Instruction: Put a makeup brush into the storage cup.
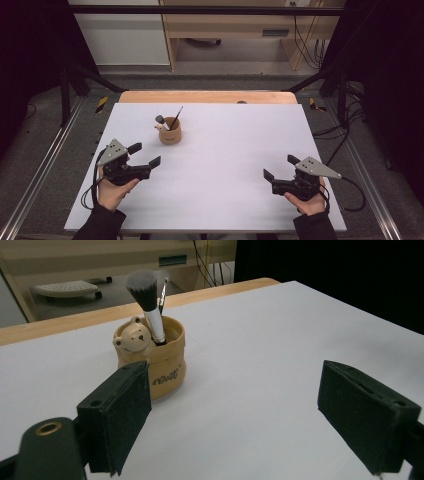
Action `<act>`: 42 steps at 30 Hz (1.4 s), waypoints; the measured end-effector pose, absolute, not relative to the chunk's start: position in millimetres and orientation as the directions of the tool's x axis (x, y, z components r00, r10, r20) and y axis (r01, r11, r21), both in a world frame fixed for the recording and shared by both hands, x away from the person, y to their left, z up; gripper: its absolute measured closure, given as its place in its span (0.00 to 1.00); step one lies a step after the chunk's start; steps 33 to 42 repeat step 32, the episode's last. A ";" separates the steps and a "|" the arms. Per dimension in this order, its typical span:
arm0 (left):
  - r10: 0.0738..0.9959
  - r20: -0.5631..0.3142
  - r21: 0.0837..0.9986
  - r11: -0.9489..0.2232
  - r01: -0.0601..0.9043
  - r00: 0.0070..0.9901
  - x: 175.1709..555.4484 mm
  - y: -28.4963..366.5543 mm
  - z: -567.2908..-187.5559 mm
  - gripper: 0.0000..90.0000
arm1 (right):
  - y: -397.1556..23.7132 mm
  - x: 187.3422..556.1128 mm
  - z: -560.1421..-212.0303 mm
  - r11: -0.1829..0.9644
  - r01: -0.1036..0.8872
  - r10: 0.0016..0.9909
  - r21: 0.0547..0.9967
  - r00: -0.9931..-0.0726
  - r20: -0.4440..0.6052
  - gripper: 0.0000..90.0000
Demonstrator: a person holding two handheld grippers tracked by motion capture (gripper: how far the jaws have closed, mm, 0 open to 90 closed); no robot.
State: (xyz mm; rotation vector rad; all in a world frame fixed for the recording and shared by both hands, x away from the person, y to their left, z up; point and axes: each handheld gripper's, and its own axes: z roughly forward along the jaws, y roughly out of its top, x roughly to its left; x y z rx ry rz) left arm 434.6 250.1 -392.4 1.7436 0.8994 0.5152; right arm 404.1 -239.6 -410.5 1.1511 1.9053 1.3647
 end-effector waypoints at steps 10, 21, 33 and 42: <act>0.779 -0.075 0.930 -0.172 0.326 0.623 422.5 254.0 -401.0 0.15 | -240.0 403.5 -410.2 0.131 0.331 0.863 0.934 -0.502 0.057 0.04; 0.795 -0.055 0.917 -0.199 0.345 0.604 416.3 263.5 -417.8 0.14 | -240.9 403.3 -411.0 0.129 0.337 0.865 0.933 -0.497 0.060 0.04; 0.800 -0.070 0.922 -0.177 0.345 0.596 414.7 268.0 -420.8 0.14 | -242.8 403.1 -411.7 0.122 0.339 0.868 0.933 -0.492 0.066 0.04; 0.800 -0.070 0.922 -0.177 0.345 0.596 414.7 268.0 -420.8 0.14 | -242.8 403.1 -411.7 0.122 0.339 0.868 0.933 -0.492 0.066 0.04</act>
